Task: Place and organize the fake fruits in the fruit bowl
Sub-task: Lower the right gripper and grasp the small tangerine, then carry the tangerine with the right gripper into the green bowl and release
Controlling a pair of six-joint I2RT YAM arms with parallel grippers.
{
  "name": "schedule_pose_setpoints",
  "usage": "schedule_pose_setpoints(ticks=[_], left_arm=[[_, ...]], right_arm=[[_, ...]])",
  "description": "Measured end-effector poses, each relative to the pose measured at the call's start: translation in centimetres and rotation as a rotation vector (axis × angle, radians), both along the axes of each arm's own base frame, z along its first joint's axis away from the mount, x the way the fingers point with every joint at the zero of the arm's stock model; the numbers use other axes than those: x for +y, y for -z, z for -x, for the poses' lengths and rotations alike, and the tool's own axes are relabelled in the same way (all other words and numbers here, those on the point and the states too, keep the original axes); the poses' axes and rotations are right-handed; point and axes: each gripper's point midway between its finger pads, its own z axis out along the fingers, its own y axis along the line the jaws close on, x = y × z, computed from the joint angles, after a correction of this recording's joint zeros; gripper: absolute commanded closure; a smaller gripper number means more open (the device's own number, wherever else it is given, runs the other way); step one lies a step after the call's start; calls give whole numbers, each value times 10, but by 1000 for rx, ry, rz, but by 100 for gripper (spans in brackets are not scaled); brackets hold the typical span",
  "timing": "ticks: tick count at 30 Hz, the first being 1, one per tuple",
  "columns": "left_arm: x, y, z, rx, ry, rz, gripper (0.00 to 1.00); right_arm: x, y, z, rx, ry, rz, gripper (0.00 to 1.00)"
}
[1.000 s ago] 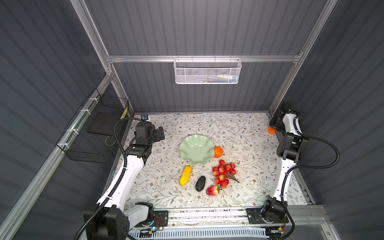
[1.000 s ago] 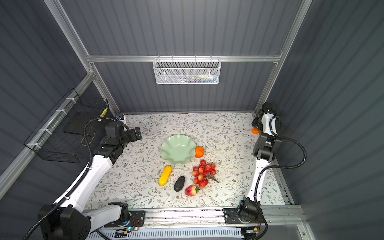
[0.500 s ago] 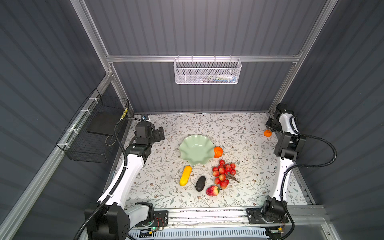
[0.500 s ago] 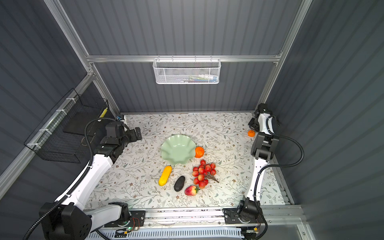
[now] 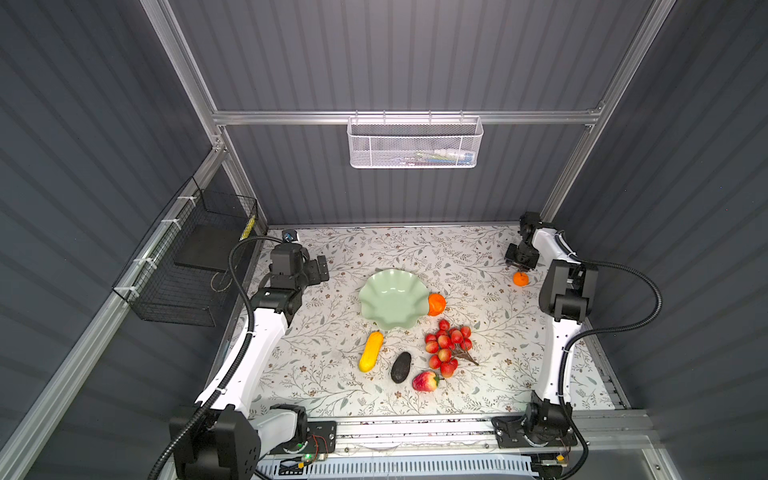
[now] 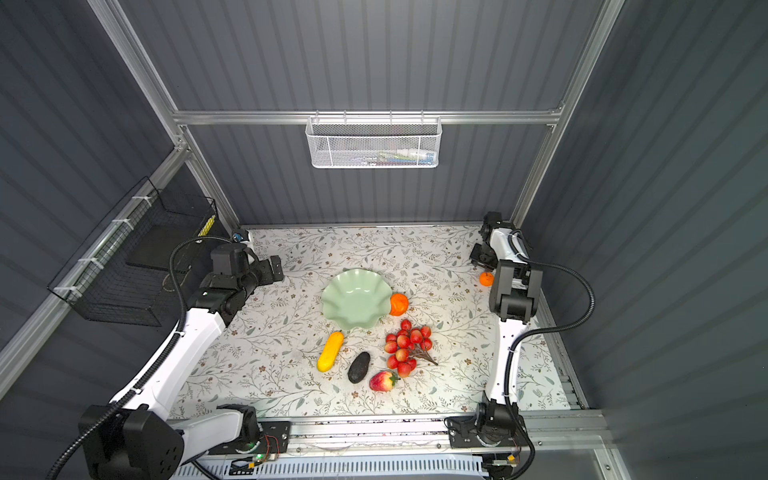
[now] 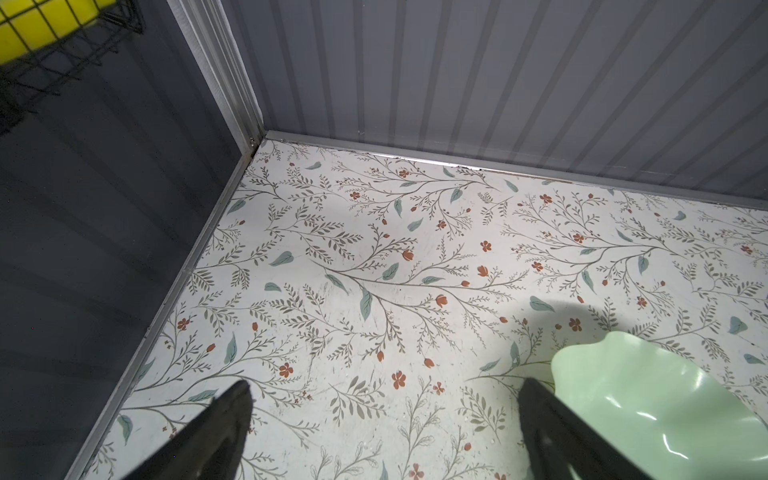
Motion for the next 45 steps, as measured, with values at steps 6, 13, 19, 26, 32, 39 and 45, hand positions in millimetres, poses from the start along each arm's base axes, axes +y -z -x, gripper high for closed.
schedule_pose_setpoints(ticks=[6, 13, 19, 26, 32, 39, 45], left_arm=[[-1, 0, 0, 2, 7, 5, 0], [-2, 0, 0, 3, 11, 15, 0], [-1, -3, 2, -7, 10, 21, 0], [-2, -6, 2, -14, 18, 40, 0], [0, -10, 4, -25, 14, 46, 0], [-1, -14, 6, -37, 17, 50, 0], [-1, -14, 6, -37, 16, 56, 0]], right_arm=[[4, -6, 24, 1, 26, 7, 25], [-6, -10, 35, -7, 61, 46, 18], [-6, -7, 55, 21, 79, 56, 18], [1, 1, 76, 48, 105, 27, 28], [6, 14, 86, 73, 107, 12, 49], [21, 6, 92, 46, 67, 20, 67], [85, -44, 88, -66, -100, 57, 72]])
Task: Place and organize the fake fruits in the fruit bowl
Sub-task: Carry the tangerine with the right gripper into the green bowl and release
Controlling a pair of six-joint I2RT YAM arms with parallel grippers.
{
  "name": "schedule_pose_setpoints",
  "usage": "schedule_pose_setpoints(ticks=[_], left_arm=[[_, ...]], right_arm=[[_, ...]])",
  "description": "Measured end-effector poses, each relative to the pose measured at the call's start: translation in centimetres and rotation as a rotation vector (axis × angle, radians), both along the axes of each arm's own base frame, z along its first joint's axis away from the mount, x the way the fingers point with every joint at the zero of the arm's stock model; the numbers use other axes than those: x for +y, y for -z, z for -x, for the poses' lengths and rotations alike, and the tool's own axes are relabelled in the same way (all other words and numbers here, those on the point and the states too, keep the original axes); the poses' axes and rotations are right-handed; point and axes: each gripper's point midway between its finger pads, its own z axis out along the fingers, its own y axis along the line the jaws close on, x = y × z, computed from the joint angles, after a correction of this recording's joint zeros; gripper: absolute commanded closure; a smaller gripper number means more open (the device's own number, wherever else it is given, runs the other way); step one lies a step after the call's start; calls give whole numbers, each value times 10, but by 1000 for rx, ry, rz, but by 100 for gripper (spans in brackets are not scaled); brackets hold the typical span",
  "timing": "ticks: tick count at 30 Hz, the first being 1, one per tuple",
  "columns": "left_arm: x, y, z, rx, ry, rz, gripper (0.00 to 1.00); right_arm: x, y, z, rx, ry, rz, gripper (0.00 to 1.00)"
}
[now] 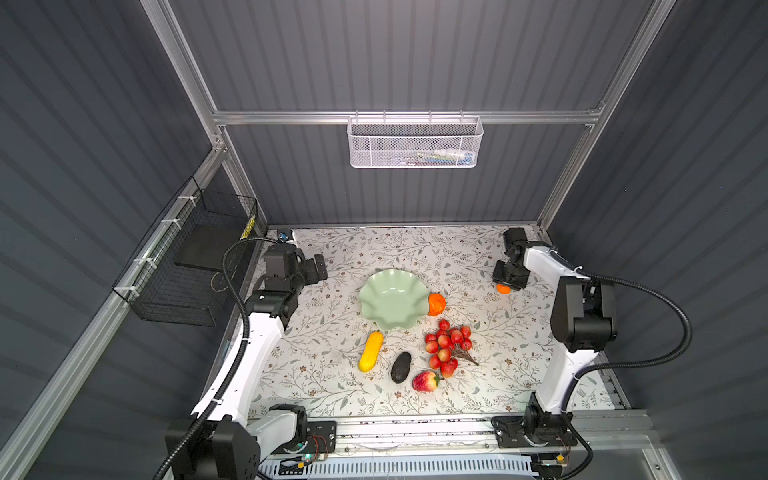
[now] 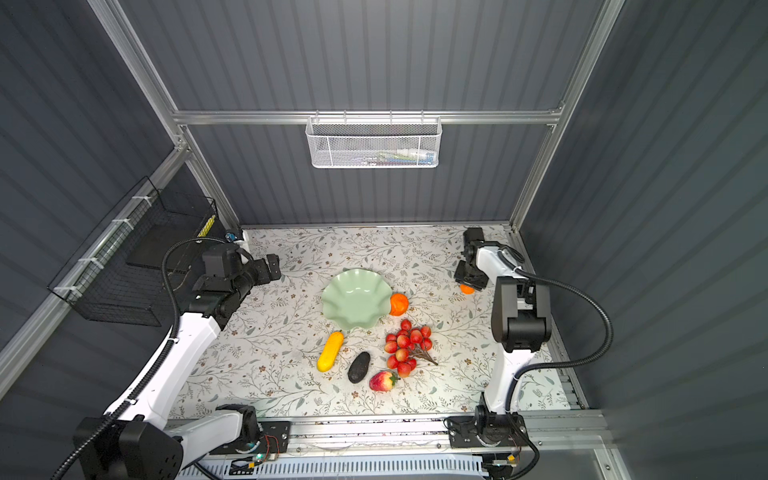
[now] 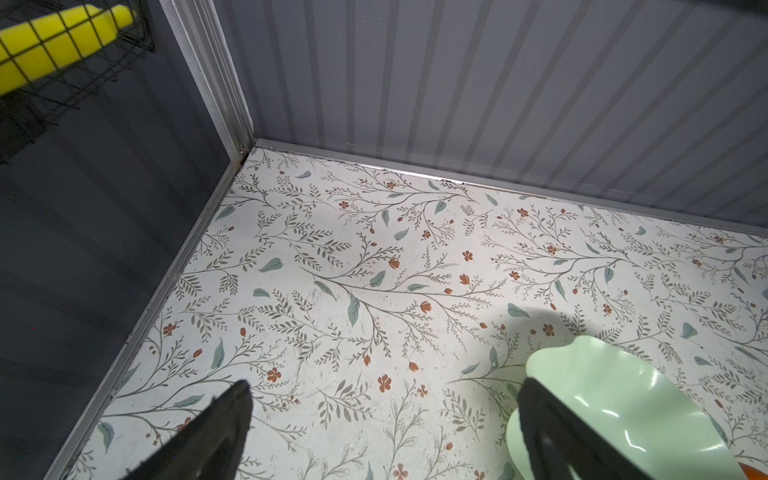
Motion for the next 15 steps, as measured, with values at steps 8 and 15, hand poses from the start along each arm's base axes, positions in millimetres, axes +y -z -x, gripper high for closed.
schedule_pose_setpoints(ticks=[8, 15], left_arm=[[0, 0, 0, 1, -1, 1, 0], [0, 2, 1, 8, -5, 6, 0]], right_arm=[[130, -84, 11, -205, -284, -50, 72], [249, -97, 38, -239, -529, -107, 72]])
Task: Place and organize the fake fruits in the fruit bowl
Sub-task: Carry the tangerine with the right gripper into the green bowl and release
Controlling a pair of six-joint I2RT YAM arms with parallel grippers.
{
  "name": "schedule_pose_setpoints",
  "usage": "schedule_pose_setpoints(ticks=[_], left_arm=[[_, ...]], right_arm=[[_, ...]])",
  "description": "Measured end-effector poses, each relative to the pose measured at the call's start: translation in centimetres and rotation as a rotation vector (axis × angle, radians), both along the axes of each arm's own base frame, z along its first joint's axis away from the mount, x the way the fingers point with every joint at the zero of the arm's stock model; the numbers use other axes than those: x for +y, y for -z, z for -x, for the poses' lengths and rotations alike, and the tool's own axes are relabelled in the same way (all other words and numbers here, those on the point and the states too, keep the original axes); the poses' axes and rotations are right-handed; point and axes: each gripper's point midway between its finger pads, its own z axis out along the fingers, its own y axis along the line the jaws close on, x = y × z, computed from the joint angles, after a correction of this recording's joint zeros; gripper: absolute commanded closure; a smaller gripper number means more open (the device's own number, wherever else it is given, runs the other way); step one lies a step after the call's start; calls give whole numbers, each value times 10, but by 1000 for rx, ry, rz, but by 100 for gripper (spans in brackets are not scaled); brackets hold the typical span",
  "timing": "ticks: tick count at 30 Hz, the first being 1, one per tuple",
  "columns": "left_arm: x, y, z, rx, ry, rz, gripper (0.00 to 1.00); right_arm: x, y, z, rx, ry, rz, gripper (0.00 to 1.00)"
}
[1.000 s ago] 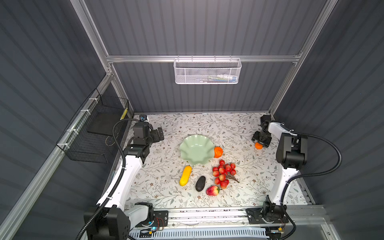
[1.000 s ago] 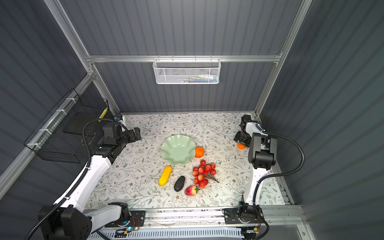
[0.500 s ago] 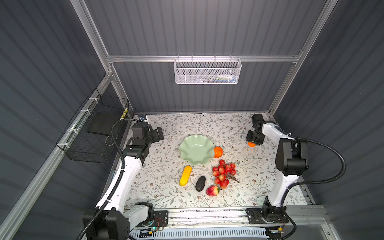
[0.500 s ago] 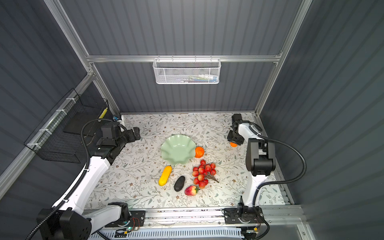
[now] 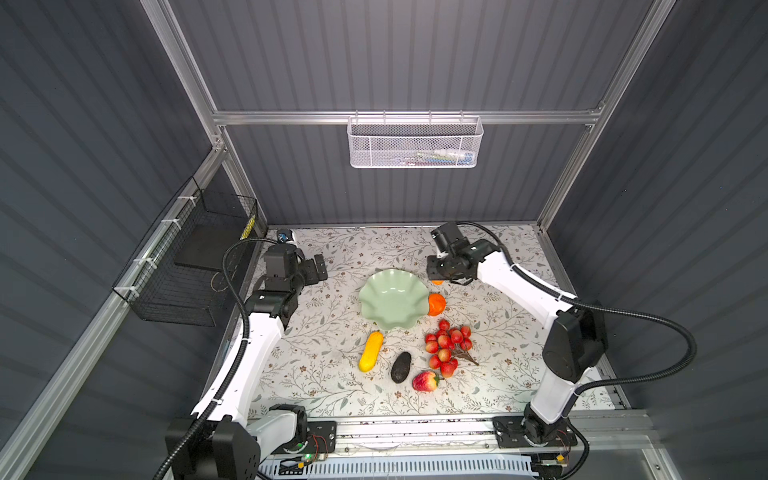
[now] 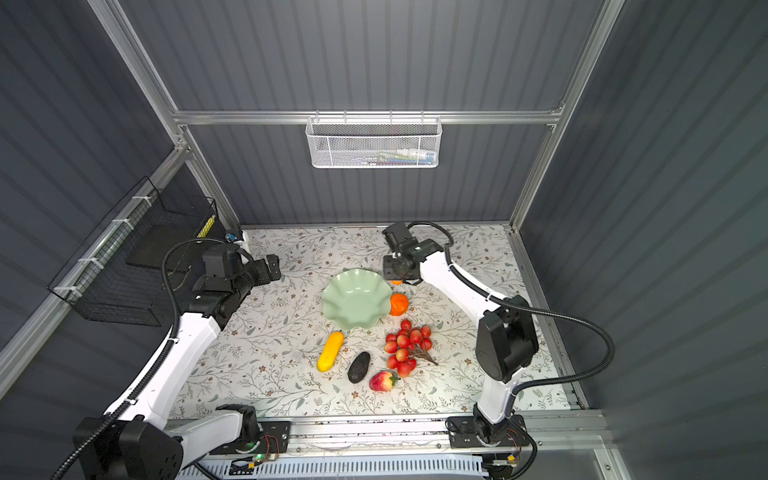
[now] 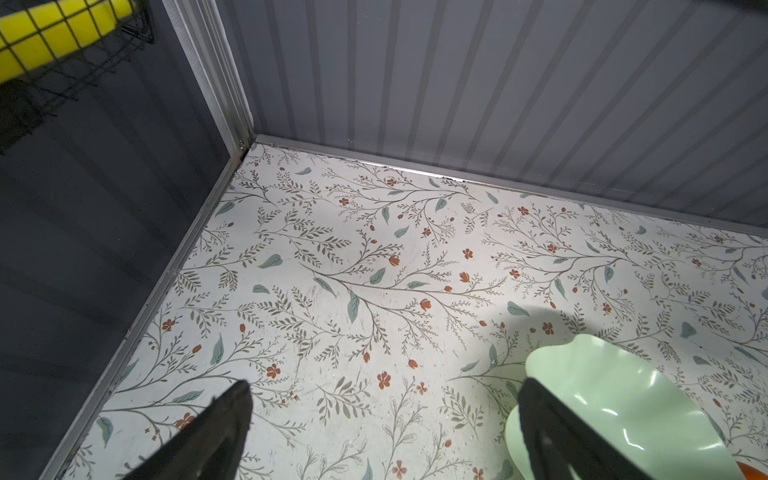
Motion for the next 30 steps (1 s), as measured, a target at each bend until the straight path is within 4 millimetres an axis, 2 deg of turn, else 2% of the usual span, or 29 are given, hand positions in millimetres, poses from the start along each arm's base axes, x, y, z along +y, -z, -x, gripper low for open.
schedule_pose_setpoints(ticks=[3, 5, 10, 13, 16, 19, 23, 26, 30], left_arm=[[1, 0, 2, 3, -10, 12, 0], [1, -2, 5, 1, -20, 32, 1], [-4, -21, 22, -52, -10, 104, 5], [-8, -22, 36, -59, 6, 149, 8], [-16, -9, 51, -33, 35, 216, 10], [-24, 13, 63, 19, 53, 281, 13], [-34, 55, 77, 138, 60, 355, 14], [-39, 74, 86, 202, 61, 393, 14], [-46, 81, 90, 235, 82, 424, 14]], right_arm=[[34, 13, 6, 22, -68, 5, 71], [55, 29, 4, 41, -99, 21, 71], [86, 68, -4, 86, -133, 78, 70], [93, 90, -6, 113, -141, 104, 67], [94, 107, -7, 138, -142, 132, 63], [94, 122, -9, 157, -142, 154, 60], [96, 141, -12, 177, -141, 172, 53], [97, 148, -13, 181, -142, 176, 43], [99, 144, -15, 175, -140, 167, 29]])
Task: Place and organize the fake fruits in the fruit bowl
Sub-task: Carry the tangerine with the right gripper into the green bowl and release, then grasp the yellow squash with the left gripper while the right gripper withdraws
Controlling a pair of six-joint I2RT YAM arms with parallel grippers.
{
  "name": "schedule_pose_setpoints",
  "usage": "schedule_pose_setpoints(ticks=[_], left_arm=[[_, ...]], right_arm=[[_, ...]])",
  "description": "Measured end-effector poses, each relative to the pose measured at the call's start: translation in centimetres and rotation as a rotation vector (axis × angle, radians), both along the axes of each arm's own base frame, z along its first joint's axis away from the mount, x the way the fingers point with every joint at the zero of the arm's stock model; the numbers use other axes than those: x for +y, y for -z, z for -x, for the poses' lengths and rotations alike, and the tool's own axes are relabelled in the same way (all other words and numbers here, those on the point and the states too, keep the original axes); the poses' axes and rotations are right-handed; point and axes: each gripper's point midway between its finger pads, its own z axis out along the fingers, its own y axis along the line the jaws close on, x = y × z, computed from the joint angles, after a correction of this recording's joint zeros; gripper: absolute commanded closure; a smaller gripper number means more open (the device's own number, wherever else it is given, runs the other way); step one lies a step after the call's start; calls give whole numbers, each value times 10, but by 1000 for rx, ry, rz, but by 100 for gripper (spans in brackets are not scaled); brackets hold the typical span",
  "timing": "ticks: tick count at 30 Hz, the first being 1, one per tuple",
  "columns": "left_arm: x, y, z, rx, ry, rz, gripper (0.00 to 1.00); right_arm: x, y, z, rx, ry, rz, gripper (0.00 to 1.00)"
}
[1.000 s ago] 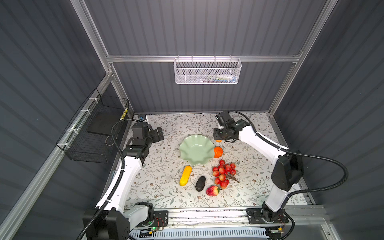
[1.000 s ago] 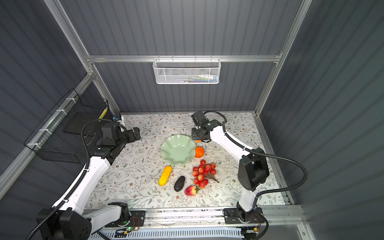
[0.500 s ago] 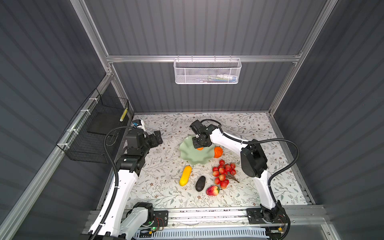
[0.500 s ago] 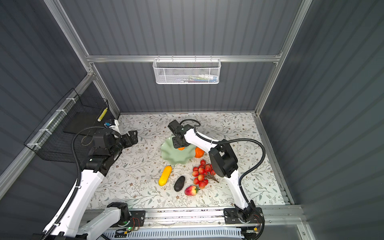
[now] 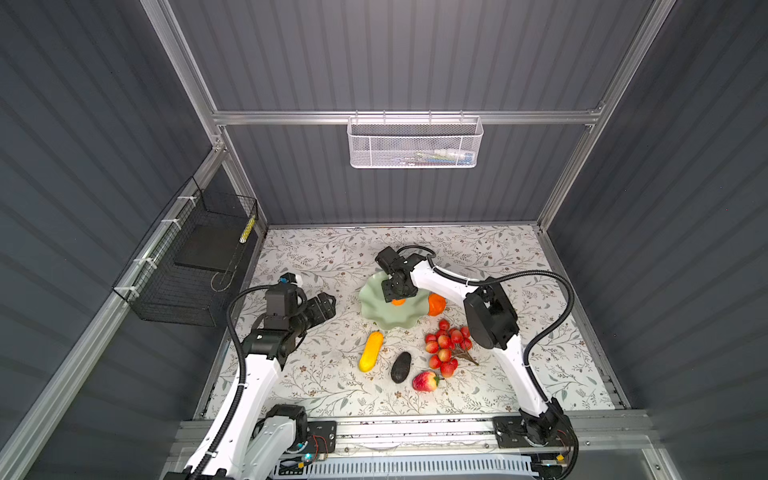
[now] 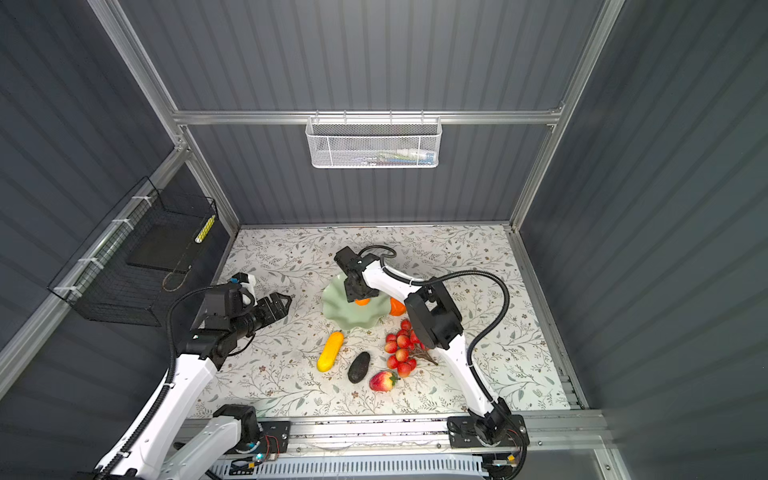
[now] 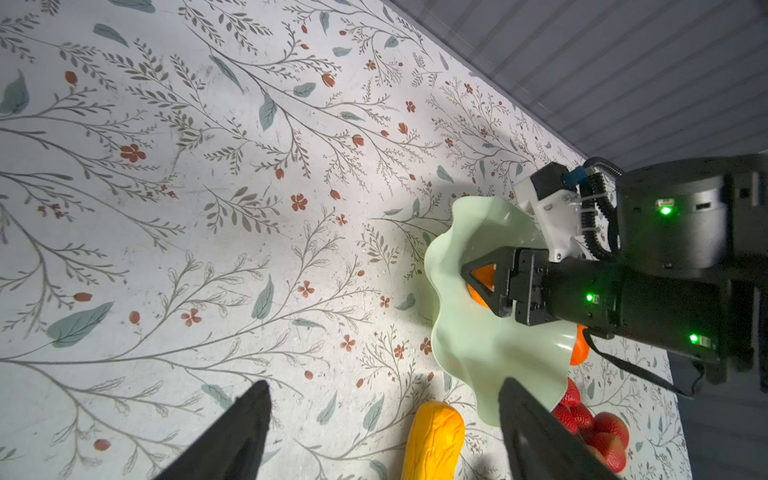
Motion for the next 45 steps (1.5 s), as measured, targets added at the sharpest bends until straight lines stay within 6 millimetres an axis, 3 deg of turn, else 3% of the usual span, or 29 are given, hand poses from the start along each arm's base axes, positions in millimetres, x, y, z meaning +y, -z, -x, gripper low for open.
schedule_pose_setpoints(ticks=[2, 5, 10, 14, 17, 19, 23, 26, 30, 37, 40, 45], left_arm=[[-7, 3, 1, 12, 20, 8, 14], [-25, 11, 5, 41, 78, 3, 14], [-70, 34, 21, 108, 224, -26, 14], [-91, 61, 40, 177, 304, -80, 14], [-105, 74, 51, 206, 360, -130, 14], [-115, 85, 59, 231, 401, -167, 14], [-124, 112, 70, 298, 446, -246, 15], [-126, 129, 71, 337, 452, -289, 21], [-126, 145, 69, 369, 443, -317, 39], [-130, 146, 66, 355, 444, -302, 62], [-125, 142, 73, 348, 434, -285, 64], [-110, 116, 92, 314, 404, -215, 67]], right_arm=[[2, -8, -2, -9, 3, -20, 22], [4, -35, -4, -40, 1, -81, 11], [-8, -124, -4, -181, 26, -264, 1], [-50, -199, 0, -331, 89, -410, 1], [-85, -223, 1, -401, 155, -465, 1], [-111, -224, 1, -420, 207, -476, 1], [-151, -199, 11, -395, 291, -449, 1], [-166, -184, 18, -370, 324, -433, 1], [-176, -185, 23, -369, 343, -443, 1], [-176, -195, 18, -400, 341, -477, 1], [-178, -196, 16, -401, 343, -484, 1], [-182, -195, 12, -403, 353, -491, 1]])
